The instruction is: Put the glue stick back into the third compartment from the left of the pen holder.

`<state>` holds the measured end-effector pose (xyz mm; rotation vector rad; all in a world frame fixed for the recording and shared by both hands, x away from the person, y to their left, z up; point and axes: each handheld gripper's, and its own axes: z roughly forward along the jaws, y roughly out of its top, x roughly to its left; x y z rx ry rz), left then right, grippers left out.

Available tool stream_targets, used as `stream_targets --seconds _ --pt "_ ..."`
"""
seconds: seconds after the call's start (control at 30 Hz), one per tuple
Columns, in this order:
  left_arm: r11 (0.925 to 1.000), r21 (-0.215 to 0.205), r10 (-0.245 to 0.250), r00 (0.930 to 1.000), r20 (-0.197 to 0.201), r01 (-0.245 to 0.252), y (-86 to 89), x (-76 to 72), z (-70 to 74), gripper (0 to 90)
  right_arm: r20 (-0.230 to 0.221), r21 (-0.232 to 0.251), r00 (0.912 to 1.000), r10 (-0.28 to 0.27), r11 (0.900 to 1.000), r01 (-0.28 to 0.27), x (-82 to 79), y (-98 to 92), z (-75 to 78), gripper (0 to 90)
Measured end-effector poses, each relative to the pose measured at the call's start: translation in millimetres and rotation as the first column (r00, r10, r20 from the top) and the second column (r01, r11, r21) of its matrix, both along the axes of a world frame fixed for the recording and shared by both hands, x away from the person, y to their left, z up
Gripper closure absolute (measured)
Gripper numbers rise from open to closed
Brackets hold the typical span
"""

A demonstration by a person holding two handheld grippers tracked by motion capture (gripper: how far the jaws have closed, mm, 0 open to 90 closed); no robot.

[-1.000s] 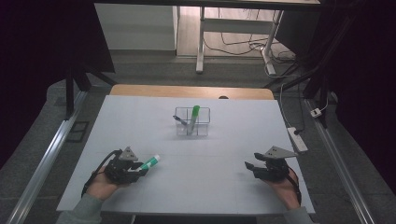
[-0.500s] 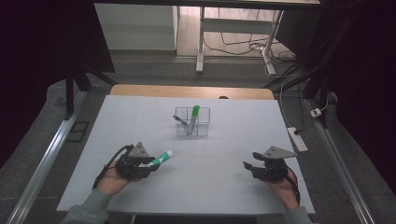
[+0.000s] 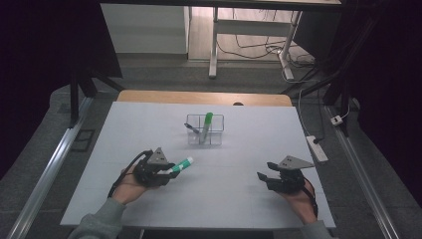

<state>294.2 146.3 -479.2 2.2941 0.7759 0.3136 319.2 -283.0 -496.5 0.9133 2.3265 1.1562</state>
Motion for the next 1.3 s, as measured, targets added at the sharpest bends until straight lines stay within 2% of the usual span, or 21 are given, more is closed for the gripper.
stream_targets --seconds 0.17,0.37,0.7,0.83,1.07,1.3 --pt "0.9999 0.0 -0.014 0.9998 0.018 0.014 -8.9 3.0 1.2 64.7 0.002 -0.004 0.9999 0.017 1.0 -0.017 -0.2 5.1 0.0 42.3" --pt "0.9984 0.002 -0.056 0.9979 0.031 0.056 -22.6 5.1 3.6 64.6 -0.001 -0.007 0.9994 0.036 0.999 -0.036 -0.8 10.5 0.2 42.3" --pt "0.9946 0.011 -0.104 0.9935 0.046 0.103 -39.8 9.3 5.3 64.7 0.012 0.0 0.9997 0.022 1.0 -0.022 -2.1 12.3 1.9 40.7" --pt "0.9928 0.014 -0.12 0.9918 0.044 0.119 -47.5 11.0 5.2 64.7 0.01 0.0 0.9992 0.038 0.999 -0.038 -2.5 14.2 3.0 40.1" --pt "0.9868 0.025 -0.161 0.9861 0.041 0.16 -61.5 12.4 4.9 64.7 0.032 0.003 0.9951 0.094 0.996 -0.094 -6.2 27.5 7.1 36.8" --pt "0.9811 0.034 -0.192 0.9808 0.037 0.19 -70.1 12.8 3.7 64.7 0.053 -0.018 0.987 0.151 0.988 -0.151 -9.6 47.8 11.7 34.1"
